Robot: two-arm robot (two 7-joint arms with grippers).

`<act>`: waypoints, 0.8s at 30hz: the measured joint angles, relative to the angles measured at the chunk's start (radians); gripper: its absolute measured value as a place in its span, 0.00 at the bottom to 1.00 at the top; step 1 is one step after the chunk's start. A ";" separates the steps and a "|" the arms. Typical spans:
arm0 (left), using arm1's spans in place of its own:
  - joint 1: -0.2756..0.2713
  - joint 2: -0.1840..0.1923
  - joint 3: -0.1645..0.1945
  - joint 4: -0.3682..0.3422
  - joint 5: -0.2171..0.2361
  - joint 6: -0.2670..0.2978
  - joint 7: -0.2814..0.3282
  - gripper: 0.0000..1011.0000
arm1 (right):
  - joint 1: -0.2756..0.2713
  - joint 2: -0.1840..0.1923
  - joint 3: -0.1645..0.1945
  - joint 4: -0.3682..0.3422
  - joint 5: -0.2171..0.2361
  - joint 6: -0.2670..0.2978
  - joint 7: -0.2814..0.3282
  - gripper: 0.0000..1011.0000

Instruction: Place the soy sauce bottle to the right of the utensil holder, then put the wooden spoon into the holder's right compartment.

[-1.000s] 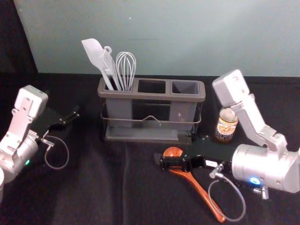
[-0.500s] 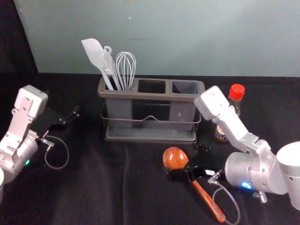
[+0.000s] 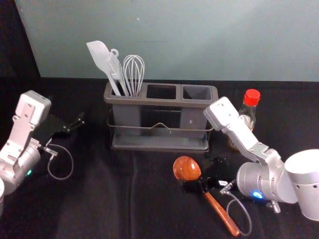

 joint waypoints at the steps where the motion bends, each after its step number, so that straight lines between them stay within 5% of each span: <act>1: 0.000 0.000 0.000 0.000 0.000 0.000 0.000 0.99 | 0.000 0.000 0.000 0.000 0.000 0.000 0.000 0.99; 24: 0.000 0.000 0.000 0.000 0.000 0.000 0.000 0.99 | 0.053 -0.080 -0.043 0.136 -0.102 -0.058 0.037 0.99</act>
